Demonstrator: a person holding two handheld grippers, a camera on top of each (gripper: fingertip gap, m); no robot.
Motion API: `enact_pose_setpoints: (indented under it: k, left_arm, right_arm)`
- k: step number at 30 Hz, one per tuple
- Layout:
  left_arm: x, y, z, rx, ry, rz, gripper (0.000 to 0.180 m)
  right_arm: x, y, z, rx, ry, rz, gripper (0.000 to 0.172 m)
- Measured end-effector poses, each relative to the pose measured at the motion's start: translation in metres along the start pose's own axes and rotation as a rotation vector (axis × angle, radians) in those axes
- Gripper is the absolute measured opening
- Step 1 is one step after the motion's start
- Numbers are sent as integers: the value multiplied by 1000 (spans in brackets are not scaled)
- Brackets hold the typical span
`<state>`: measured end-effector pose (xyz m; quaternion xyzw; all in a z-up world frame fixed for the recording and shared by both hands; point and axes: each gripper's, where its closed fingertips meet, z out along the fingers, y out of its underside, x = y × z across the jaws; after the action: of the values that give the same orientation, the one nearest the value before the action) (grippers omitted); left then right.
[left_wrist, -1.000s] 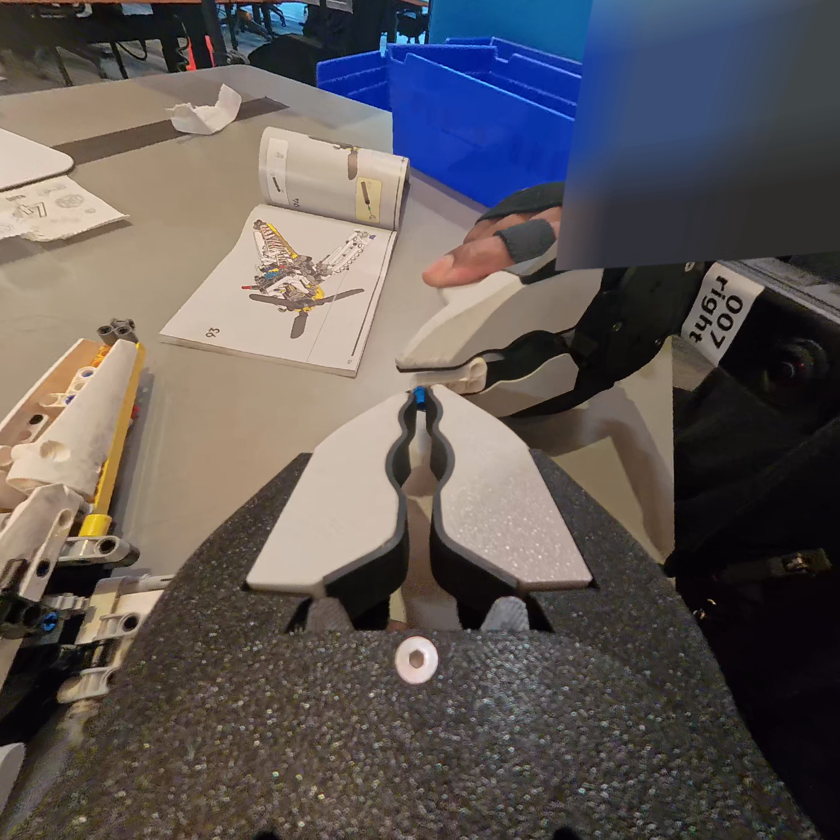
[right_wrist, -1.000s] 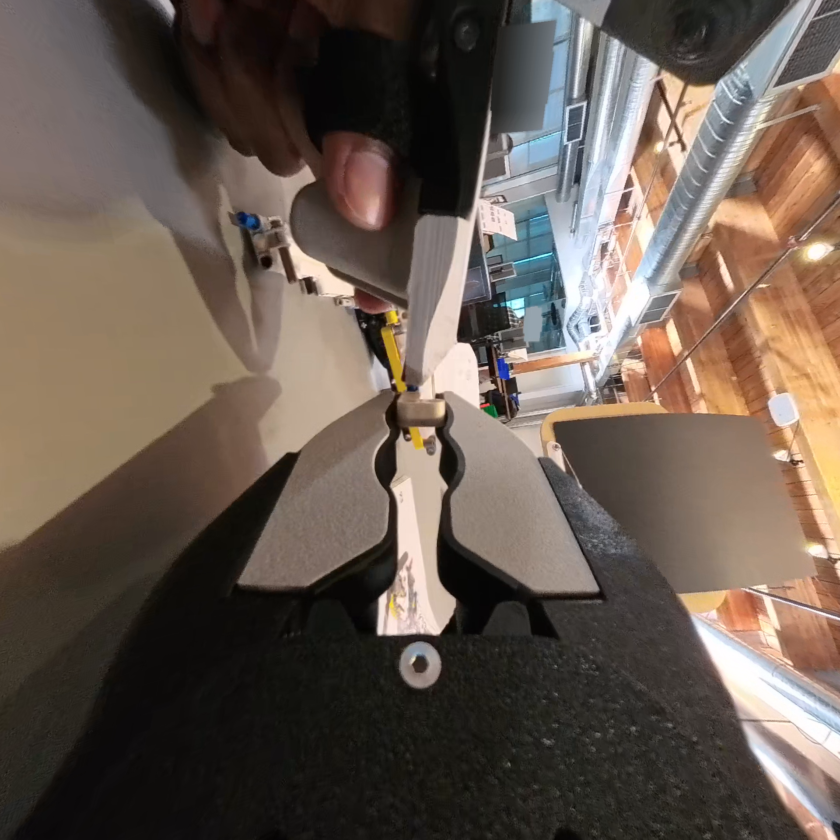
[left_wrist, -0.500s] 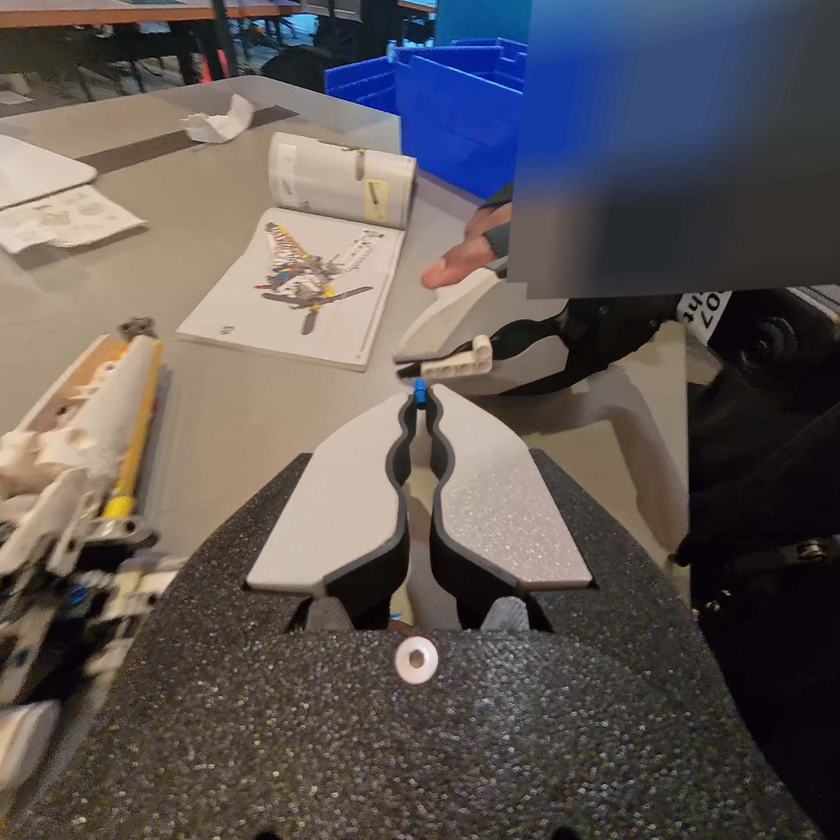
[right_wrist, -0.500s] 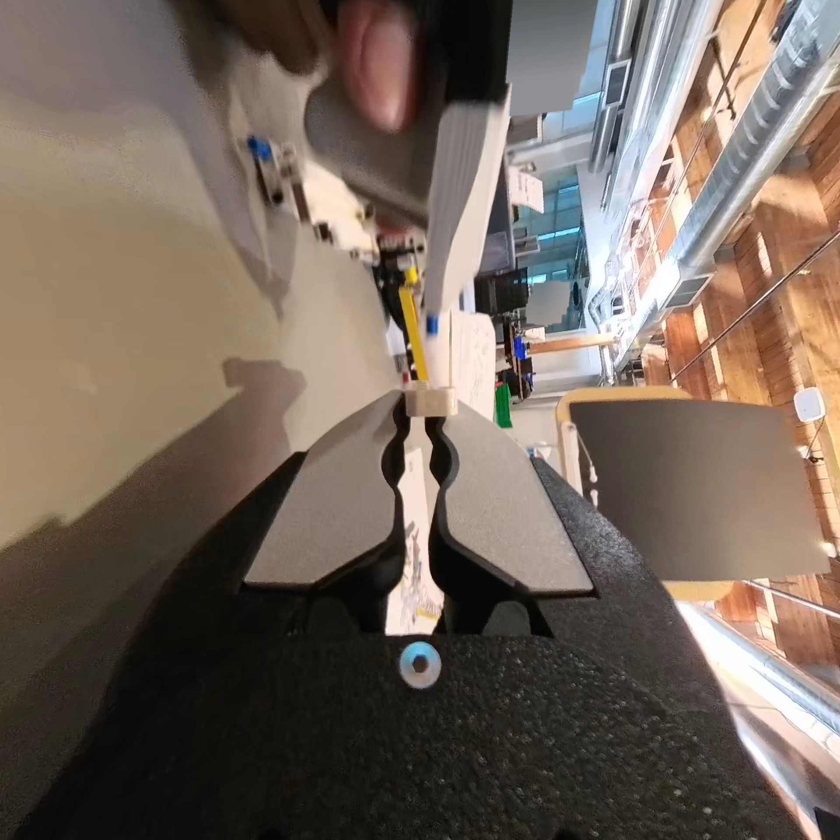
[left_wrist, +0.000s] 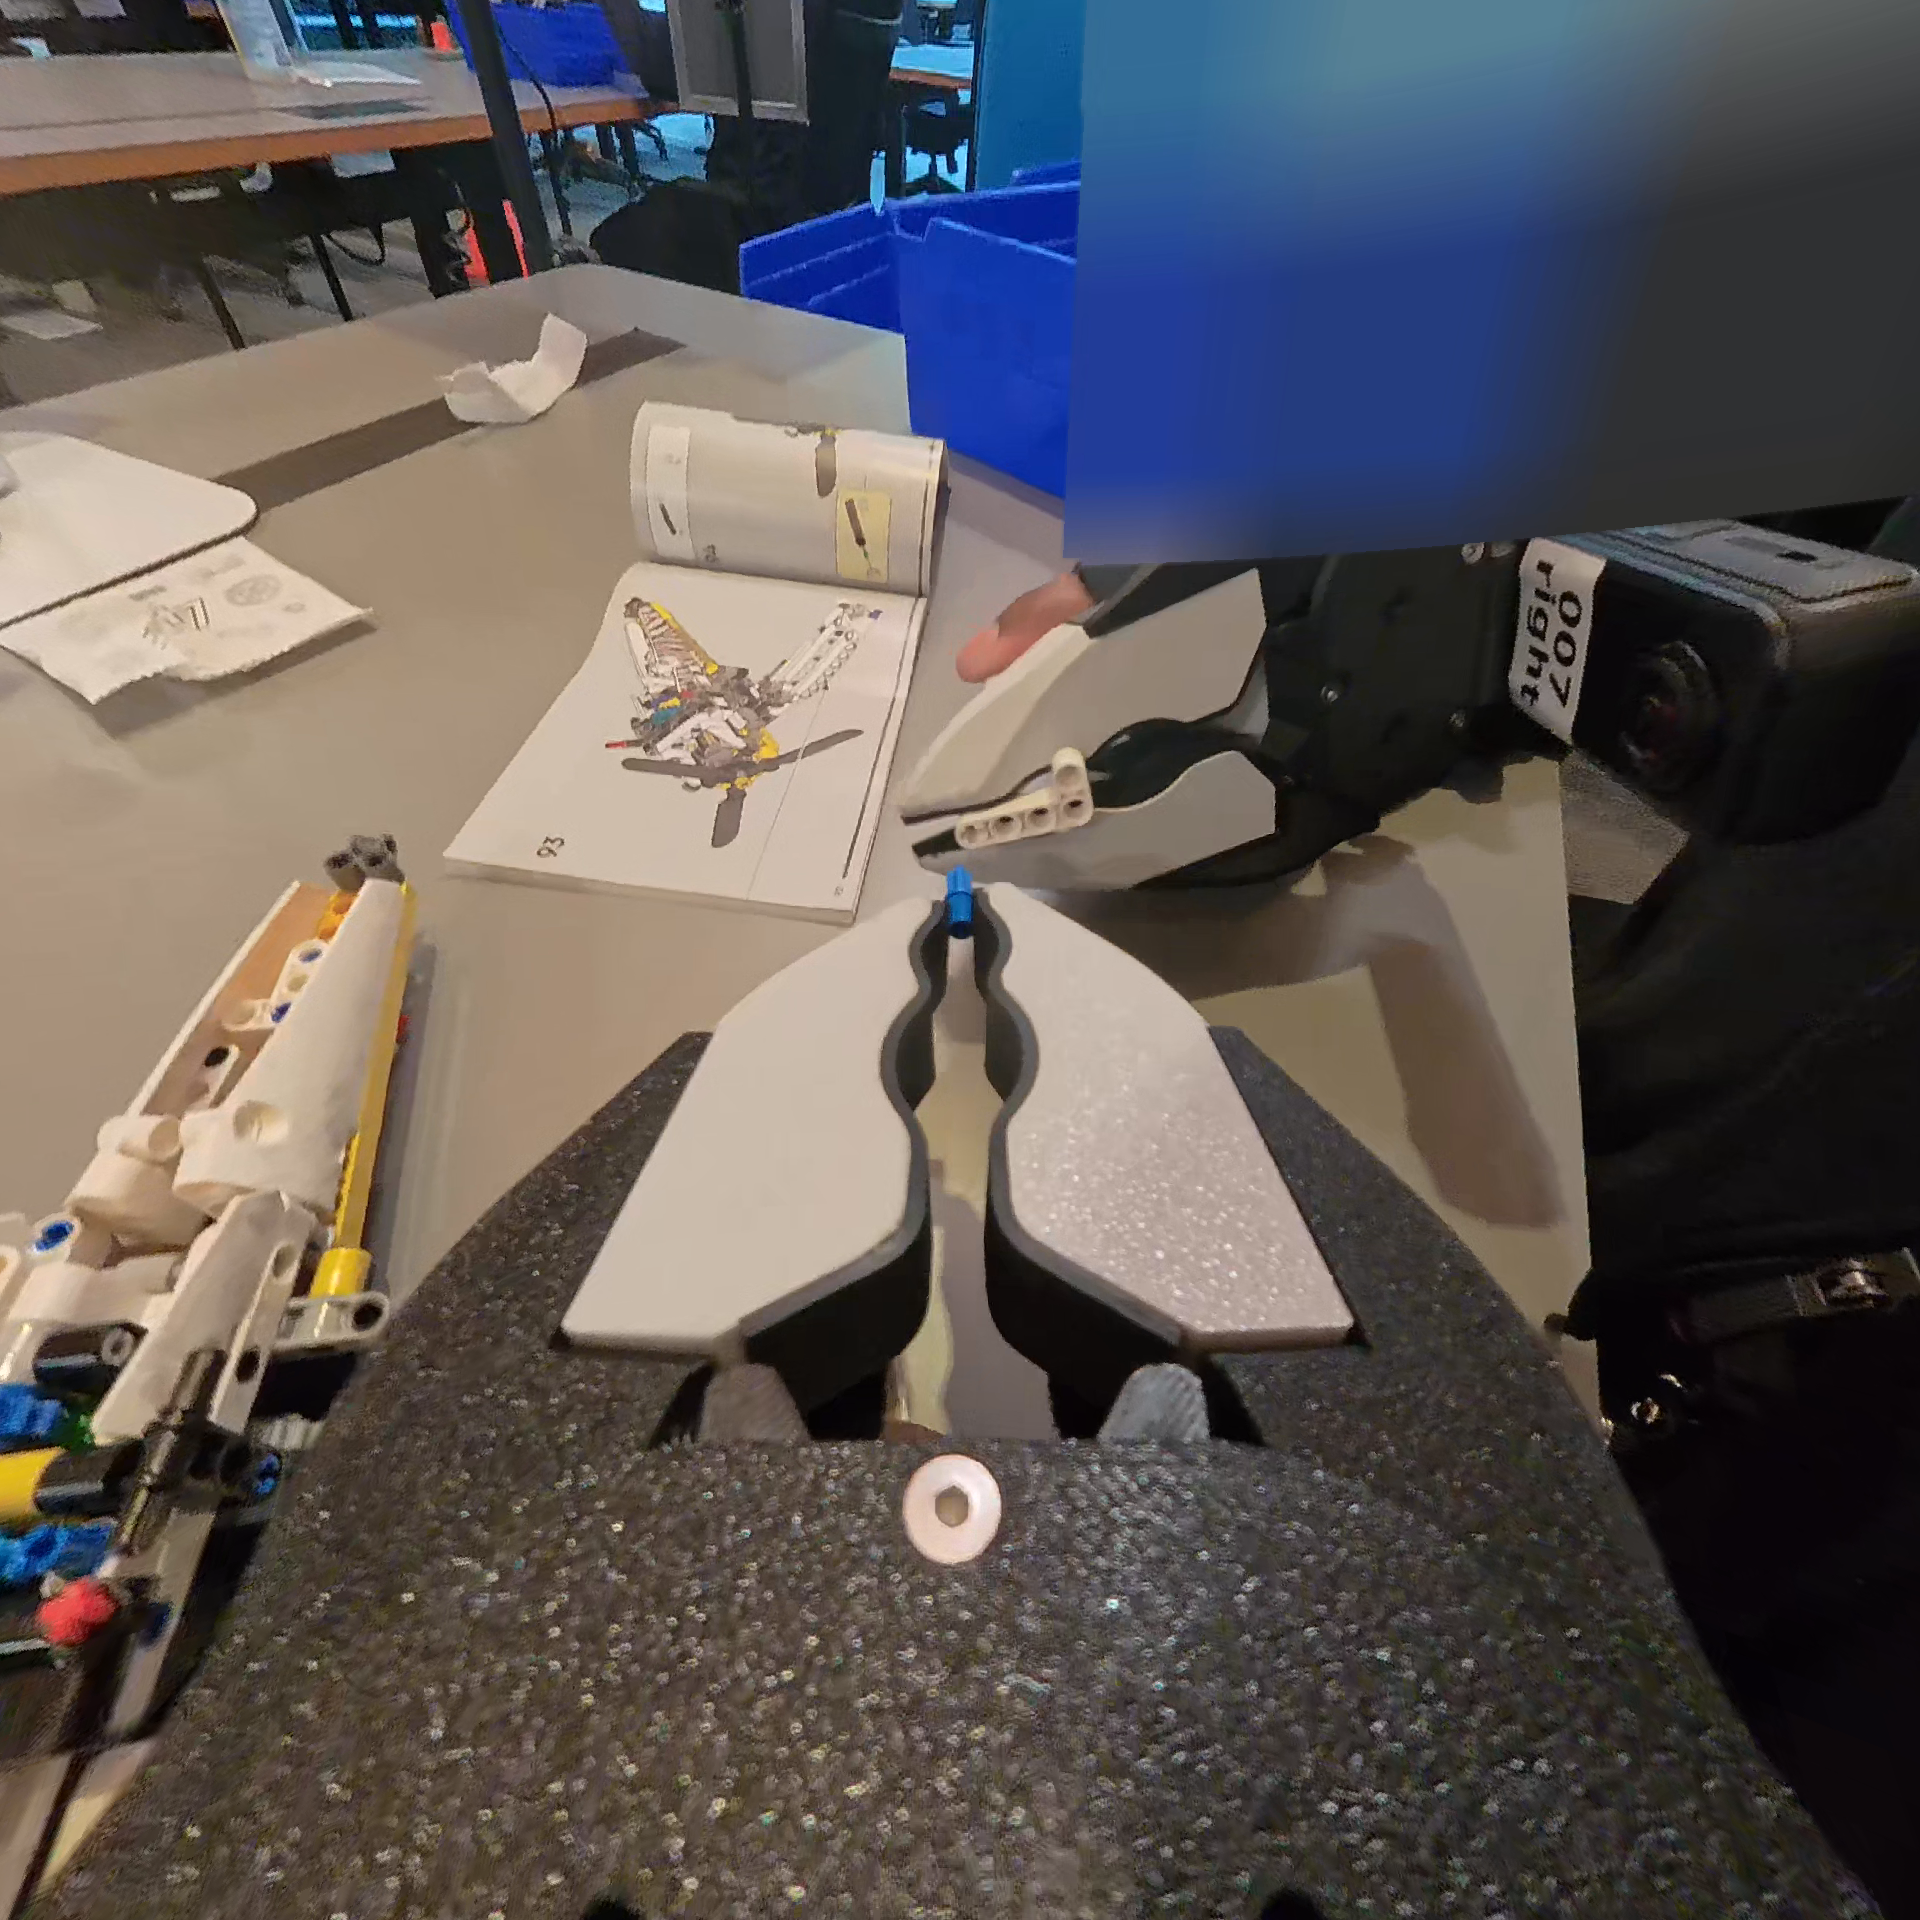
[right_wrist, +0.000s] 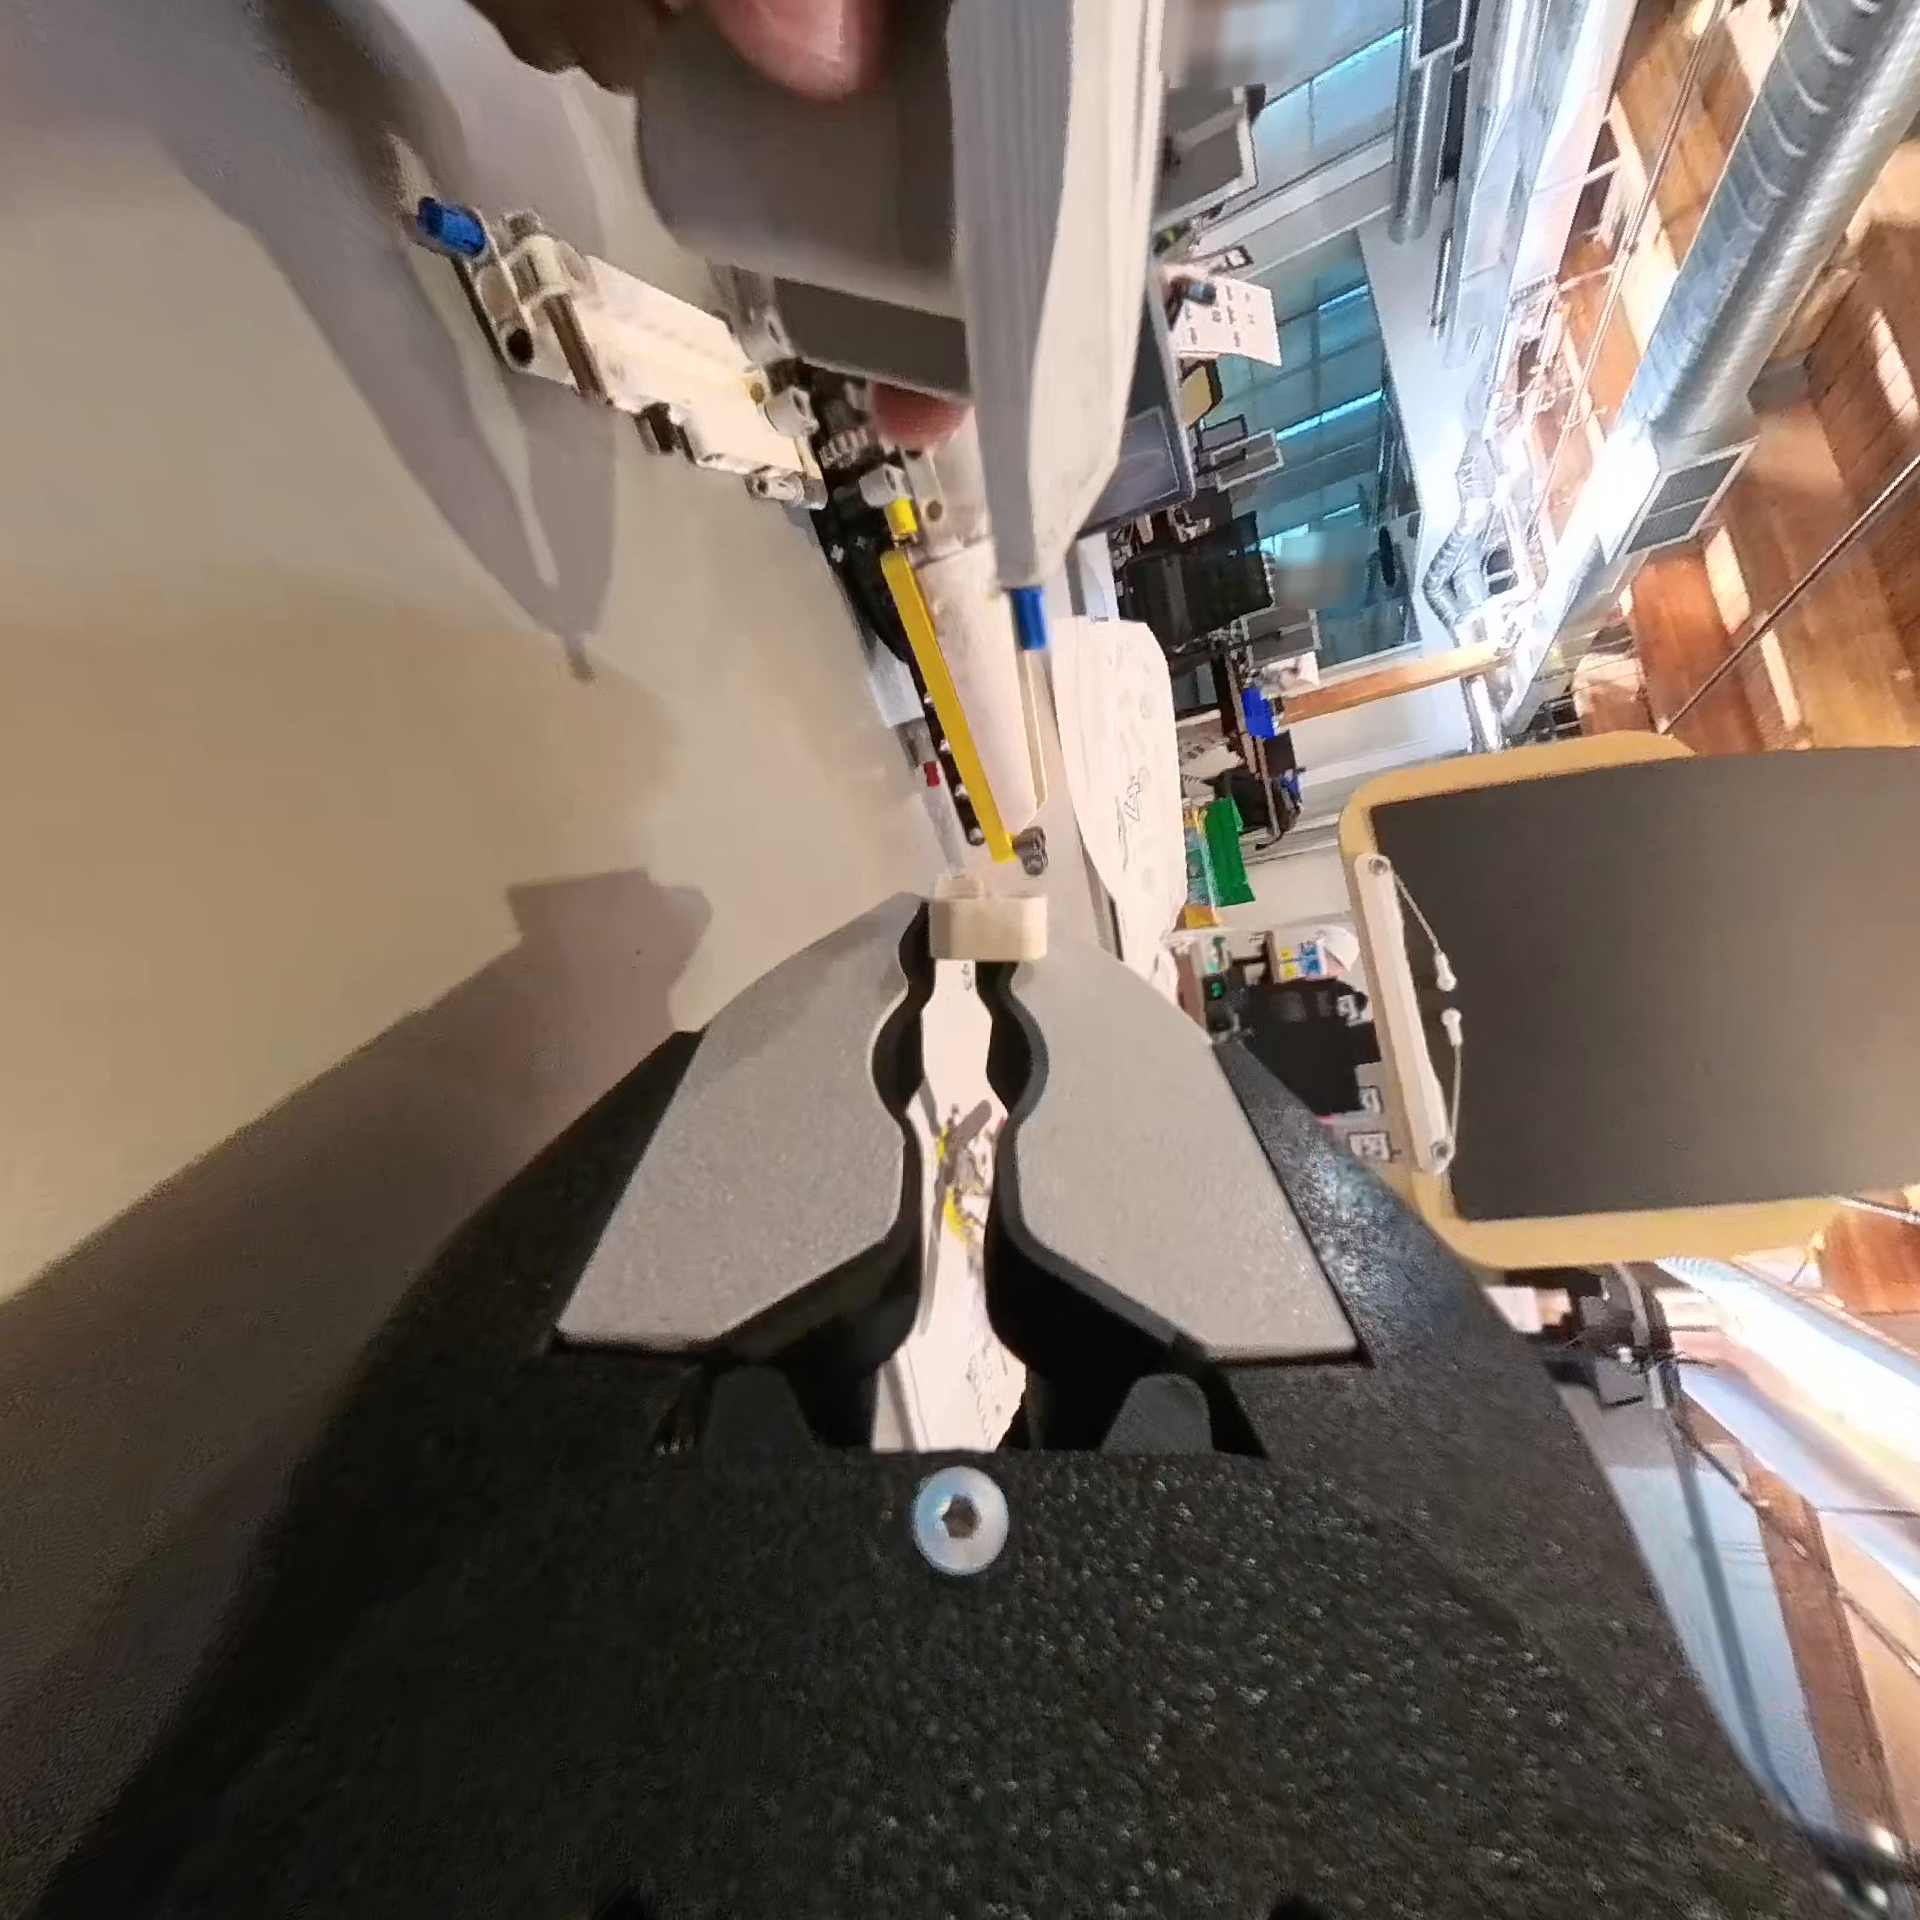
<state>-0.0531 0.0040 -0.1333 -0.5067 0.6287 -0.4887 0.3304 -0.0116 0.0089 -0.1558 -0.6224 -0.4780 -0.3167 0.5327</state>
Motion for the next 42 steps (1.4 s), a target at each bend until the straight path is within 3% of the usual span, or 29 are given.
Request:
enact_pose_setpoints:
  k: [7,16,21,24,27,35,39,42]
  left_arm:
    - [25,-46,27,92,80,124,6]
    - [116,-136,136,228,296,396,6]
    - [155,-181,221,251,362,459,6]
    - [158,-178,279,167,333,469,6]
    - [151,-165,311,92,309,441,15]
    - [134,-153,297,109,289,385,26]
    - [130,-162,257,207,363,208,28]
    - [121,-169,215,296,419,39,27]
  right_arm:
    - [16,32,-52,-181,115,70,7]
    - [73,75,-214,-495,428,104,7]
    - [100,158,-302,-749,521,201,7]
    - [92,215,-324,-896,479,286,16]
    - [85,234,-329,-909,458,392,20]
    - [80,219,-327,-841,470,499,20]
    - [82,172,-305,-712,443,513,19]
    - [80,121,-269,-551,377,539,19]
